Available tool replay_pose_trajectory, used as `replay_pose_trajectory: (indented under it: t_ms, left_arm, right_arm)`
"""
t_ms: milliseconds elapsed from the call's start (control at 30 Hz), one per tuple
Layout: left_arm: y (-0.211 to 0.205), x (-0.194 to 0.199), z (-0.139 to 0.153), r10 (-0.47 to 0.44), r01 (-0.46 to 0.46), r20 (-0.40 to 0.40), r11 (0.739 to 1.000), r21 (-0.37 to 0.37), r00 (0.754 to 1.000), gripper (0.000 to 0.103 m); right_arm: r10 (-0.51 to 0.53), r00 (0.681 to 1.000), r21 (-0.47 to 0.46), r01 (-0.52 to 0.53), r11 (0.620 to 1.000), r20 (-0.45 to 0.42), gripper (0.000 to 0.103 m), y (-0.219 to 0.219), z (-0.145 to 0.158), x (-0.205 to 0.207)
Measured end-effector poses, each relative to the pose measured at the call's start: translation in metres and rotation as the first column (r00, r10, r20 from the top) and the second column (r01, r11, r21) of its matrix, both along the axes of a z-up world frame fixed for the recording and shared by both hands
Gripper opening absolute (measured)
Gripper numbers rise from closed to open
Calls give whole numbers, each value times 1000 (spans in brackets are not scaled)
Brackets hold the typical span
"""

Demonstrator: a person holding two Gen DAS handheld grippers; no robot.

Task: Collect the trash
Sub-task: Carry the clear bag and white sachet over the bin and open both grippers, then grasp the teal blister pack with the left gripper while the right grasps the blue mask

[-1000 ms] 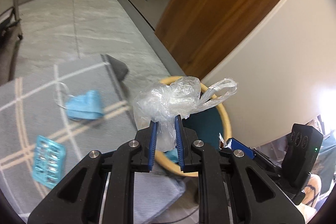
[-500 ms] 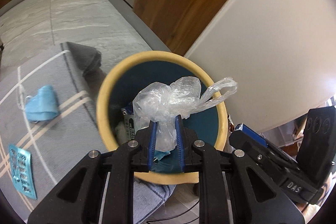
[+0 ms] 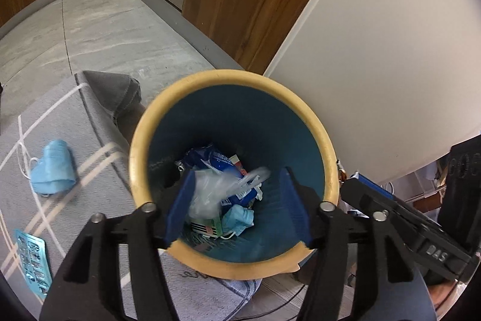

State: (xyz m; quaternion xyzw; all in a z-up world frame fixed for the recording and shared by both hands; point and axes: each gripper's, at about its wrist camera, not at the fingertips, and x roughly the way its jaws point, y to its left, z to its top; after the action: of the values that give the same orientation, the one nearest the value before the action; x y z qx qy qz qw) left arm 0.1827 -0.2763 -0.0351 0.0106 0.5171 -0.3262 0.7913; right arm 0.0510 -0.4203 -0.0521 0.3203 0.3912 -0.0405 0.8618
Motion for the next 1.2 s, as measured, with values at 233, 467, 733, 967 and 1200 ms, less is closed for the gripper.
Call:
replay_pose_trajectory:
  t_ms: [233,467,733,967,1200]
  left_arm:
    - [34,1,18,56,-56,25,998,-11,998,79]
    - [86,2,33,125,-125,50,992,-9,991,80]
    - [141,5,34,233,-233,45,972,-12,971,83]
    - [194,3,32,350,-351,49,936,19,936,88]
    - [242,4,19,445,-447,42,891,76,895,96]
  right_arm:
    - [25,999,-61,-27,998,-31,61,11,0,14]
    - [52,997,-117,-59,991,-65,61,28,-3,25]
    - [52,993,-166,-69,984,-106,74,38,-8,33]
    - [51,995,-190,-67,980,-91,85,47,0,33]
    - [130,989,-246,-143,959,-69,92,79,13,37]
